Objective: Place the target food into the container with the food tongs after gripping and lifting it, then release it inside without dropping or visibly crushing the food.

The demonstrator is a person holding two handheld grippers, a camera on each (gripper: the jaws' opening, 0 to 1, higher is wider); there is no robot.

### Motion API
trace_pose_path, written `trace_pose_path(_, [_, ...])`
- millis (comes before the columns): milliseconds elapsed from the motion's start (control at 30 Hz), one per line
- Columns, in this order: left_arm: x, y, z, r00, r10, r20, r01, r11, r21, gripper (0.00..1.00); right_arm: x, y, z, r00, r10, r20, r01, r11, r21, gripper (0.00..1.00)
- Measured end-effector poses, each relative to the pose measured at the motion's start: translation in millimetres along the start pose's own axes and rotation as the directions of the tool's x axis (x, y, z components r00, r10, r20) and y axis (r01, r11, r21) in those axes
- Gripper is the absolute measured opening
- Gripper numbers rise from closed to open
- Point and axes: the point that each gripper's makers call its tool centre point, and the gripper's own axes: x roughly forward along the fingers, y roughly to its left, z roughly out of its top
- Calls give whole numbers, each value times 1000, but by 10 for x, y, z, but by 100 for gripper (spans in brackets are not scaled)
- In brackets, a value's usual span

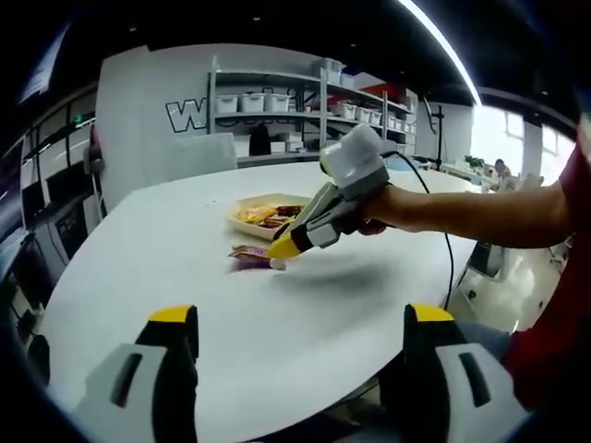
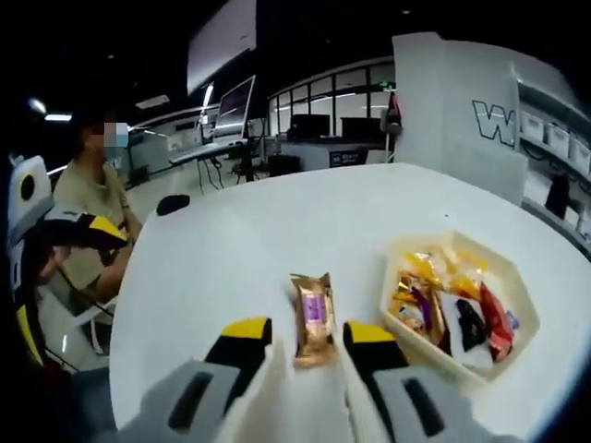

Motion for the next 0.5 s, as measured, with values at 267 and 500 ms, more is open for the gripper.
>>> trace_pose_path(267, [6, -1, 3, 1000, -4, -1, 4, 1000, 3, 89, -17, -38, 72, 1000, -19, 23, 20, 1000, -23, 26])
trace_pose_path(500, [-27, 66, 28, 1000, 12, 5, -12, 1000, 1, 89, 119, -16, 154, 1000, 0, 26, 1, 999, -43, 26])
